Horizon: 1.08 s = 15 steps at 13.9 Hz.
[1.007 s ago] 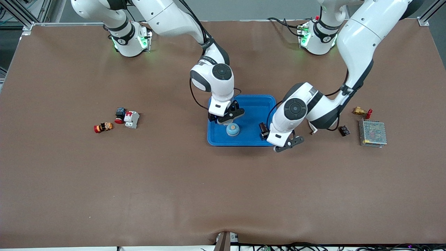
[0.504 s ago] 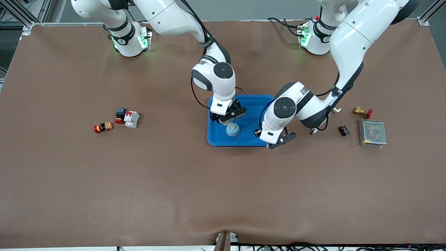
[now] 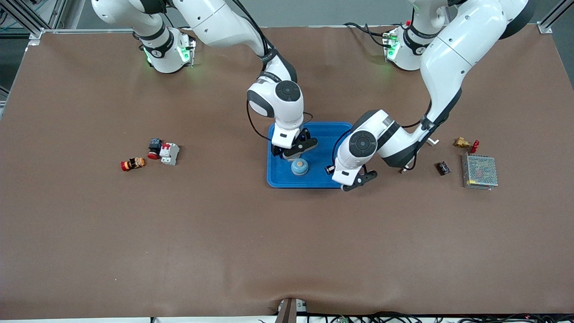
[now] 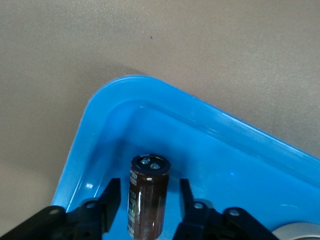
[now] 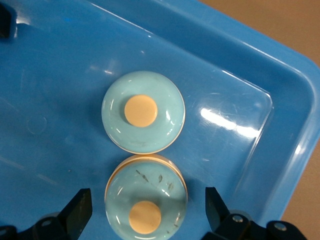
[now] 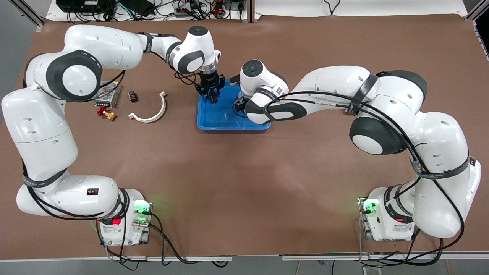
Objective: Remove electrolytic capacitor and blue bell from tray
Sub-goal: 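Lift the capacitor with the left gripper while the right gripper grasps a bell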
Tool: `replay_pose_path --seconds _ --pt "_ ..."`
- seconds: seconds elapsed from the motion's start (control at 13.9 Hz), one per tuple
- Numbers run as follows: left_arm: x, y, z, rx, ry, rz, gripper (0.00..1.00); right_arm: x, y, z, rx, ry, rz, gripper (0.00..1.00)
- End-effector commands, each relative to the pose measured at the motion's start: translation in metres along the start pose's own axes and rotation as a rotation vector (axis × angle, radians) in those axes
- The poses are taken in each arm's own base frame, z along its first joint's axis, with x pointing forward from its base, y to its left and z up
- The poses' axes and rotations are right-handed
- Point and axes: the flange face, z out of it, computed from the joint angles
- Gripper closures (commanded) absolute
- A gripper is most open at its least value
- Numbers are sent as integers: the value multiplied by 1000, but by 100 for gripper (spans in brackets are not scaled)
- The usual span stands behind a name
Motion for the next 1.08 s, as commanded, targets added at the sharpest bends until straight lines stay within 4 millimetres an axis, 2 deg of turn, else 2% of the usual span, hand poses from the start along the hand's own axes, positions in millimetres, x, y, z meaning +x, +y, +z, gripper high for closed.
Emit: replay_pose_path --seconds 0.0,0.07,0.14,0.22,0.36,0.43,0.5,0.79,1.01 --pt "-1 4 4 15 2 -7 68 2 -6 1 -14 20 -9 5" --pt "-1 4 4 15 2 -6 84 4 -7 -1 -11 23 -8 19" --pt "0 3 4 13 2 -9 95 4 -6 -1 -12 24 -7 21" --pt "2 4 1 9 6 -11 100 5 -6 -1 -10 25 -5 32" --pt "3 5 -4 6 13 -10 100 6 -7 -2 -9 27 -6 49" --pt "4 5 -7 3 18 -11 100 7 -7 -4 -7 32 -6 50" --pt "5 5 -12 -1 25 -14 100 8 -7 -4 -8 32 -5 58" --pt "10 0 -41 22 60 -23 100 8 -8 -5 -6 31 -5 61" --pt "17 -8 -67 32 93 -29 100 13 -4 -15 -4 37 3 61"
